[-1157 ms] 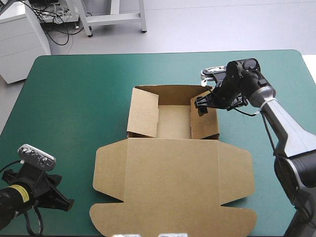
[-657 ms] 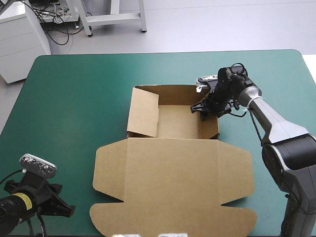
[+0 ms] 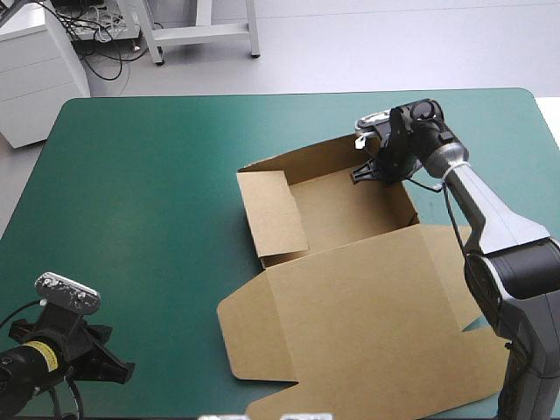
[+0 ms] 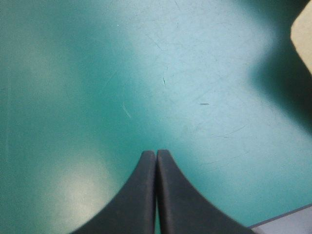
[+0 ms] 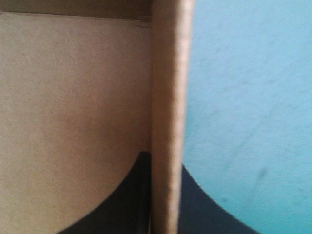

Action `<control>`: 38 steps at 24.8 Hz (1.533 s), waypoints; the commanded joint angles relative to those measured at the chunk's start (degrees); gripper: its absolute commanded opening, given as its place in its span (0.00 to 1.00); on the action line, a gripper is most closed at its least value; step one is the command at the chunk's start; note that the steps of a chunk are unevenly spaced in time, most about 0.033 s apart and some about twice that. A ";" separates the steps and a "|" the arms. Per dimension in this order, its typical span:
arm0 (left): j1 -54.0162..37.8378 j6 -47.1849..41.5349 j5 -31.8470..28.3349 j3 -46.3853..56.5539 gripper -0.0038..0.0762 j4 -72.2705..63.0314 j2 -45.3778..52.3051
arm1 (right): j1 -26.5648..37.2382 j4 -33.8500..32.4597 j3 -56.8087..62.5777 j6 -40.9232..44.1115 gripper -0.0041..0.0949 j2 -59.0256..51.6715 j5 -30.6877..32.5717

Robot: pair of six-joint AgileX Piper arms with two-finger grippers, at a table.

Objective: Fold the box

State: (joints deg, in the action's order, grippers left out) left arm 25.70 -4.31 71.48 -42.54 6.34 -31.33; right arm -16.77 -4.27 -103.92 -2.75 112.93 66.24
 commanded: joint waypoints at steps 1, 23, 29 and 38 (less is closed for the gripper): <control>0.02 -1.69 -2.92 -1.43 0.01 0.14 -0.40 | 4.12 -6.31 -5.85 -1.46 0.02 -3.42 0.05; 0.02 -1.67 -4.90 -1.43 0.01 0.14 -0.40 | 42.07 13.83 -9.31 -9.71 0.08 -3.78 2.17; 0.02 -1.67 -6.11 -1.43 0.01 0.31 -0.40 | 45.22 12.74 -8.66 -9.01 0.78 -3.33 2.64; 0.02 -1.67 -7.32 -1.43 0.01 0.42 -0.40 | 45.22 16.34 -8.43 -9.69 0.86 -5.04 4.97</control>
State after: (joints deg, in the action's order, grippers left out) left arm 25.70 -5.37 66.73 -42.54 6.34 -31.33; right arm 28.07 9.52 -111.02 -11.09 112.62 70.78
